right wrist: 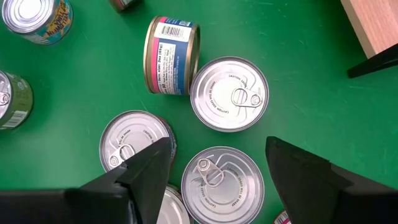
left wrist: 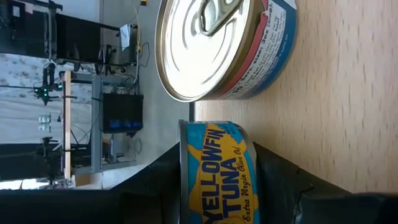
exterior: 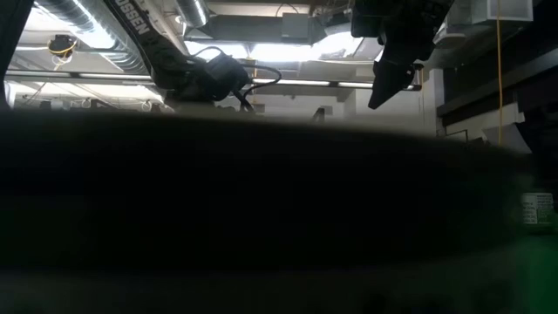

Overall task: Stack canned seafood by type on shelf
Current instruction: Put the yellow blue tuna can on the shelf, then stack the blue pink tuna can on top of the other blue pink tuna can on the shelf

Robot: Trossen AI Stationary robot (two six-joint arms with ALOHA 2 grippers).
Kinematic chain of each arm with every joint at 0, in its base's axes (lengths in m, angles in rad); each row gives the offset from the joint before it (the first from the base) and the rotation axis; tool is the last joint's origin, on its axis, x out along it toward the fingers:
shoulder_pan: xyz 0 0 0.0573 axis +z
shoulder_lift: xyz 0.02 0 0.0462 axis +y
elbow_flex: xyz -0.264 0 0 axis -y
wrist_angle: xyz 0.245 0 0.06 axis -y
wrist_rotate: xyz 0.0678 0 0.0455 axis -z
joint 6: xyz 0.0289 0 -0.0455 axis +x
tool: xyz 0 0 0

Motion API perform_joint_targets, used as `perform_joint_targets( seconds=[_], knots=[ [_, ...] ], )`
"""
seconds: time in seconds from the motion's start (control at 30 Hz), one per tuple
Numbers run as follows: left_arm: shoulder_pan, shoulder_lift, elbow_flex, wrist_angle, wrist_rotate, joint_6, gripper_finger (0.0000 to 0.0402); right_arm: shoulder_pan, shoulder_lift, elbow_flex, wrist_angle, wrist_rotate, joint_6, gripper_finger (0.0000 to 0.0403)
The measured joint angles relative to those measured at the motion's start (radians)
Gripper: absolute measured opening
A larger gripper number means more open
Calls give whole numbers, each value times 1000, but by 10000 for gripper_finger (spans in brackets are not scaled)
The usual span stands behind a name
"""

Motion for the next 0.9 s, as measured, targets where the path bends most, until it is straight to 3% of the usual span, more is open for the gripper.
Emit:
perform_joint_targets(
  seconds=[0.33, 0.7, 0.9],
  knots=[
    [0, 0, 1, 2, 1, -117, 162, 0, 0, 0, 0, 0, 0, 262],
    [0, 0, 2, -22, 2, -176, 233, 0, 0, 0, 0, 0, 0, 262],
    [-19, 0, 2, -19, -2, -154, 243, 0, 0, 0, 0, 0, 0, 262]
  ],
)
